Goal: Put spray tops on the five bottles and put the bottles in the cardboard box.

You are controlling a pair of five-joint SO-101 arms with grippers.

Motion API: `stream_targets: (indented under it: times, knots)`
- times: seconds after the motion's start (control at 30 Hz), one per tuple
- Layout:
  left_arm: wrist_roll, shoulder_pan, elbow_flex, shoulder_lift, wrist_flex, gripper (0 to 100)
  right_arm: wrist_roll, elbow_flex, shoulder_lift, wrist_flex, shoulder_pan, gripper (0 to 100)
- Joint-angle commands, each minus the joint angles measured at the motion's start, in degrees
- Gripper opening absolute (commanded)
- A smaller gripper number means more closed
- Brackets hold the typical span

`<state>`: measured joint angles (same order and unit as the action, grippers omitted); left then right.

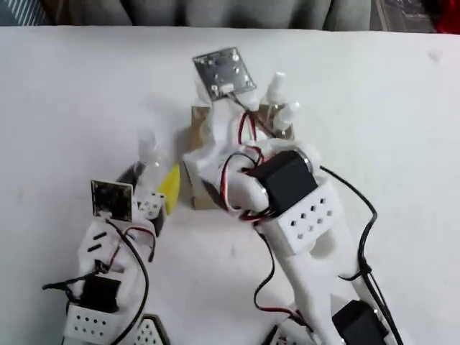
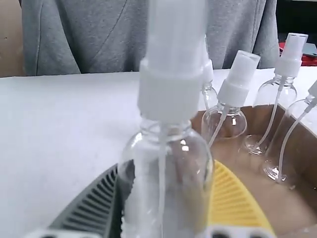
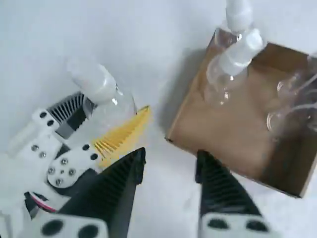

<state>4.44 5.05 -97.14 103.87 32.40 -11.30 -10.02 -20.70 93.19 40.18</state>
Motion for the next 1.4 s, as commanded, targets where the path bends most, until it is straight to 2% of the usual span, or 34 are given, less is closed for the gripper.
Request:
stream_targets:
  times: [0.0,0.13,0.37,0.53,0.7,0.97,1.13,1.37]
  knots:
    - [0.6,0.3,0.1,0.7,0.2,2,-0.1,-2.6,-1.4,4.8,-0.4,1.5]
    - [0.6,0.3,0.1,0.7,1.8,2,-0.1,1.7,-2.4,5.1,-0.4,1.9]
    - [0.6,0.3,0.1,0.7,1.8,2,0.0,19.3,-6.7,2.2,3.5,1.9]
    - [0.6,0.1,0.1,0.7,1.8,2,0.0,31.0,-9.4,-7.9,5.6,1.9]
    - [0.6,-3.1,0.1,0.8,1.2,2,-0.6,44.1,-14.0,-21.8,6.0,1.9]
    - [1.4,-3.4,1.5,0.8,-1.8,2,-0.6,65.9,-29.9,-38.5,11.6,1.9]
    - [12.0,-7.2,5.9,0.7,1.9,2,-0.6,75.2,-42.5,-44.1,12.3,2.3]
    - [13.8,-7.6,8.9,0.6,2.0,2,-0.4,90.0,-57.4,-59.6,15.7,2.5]
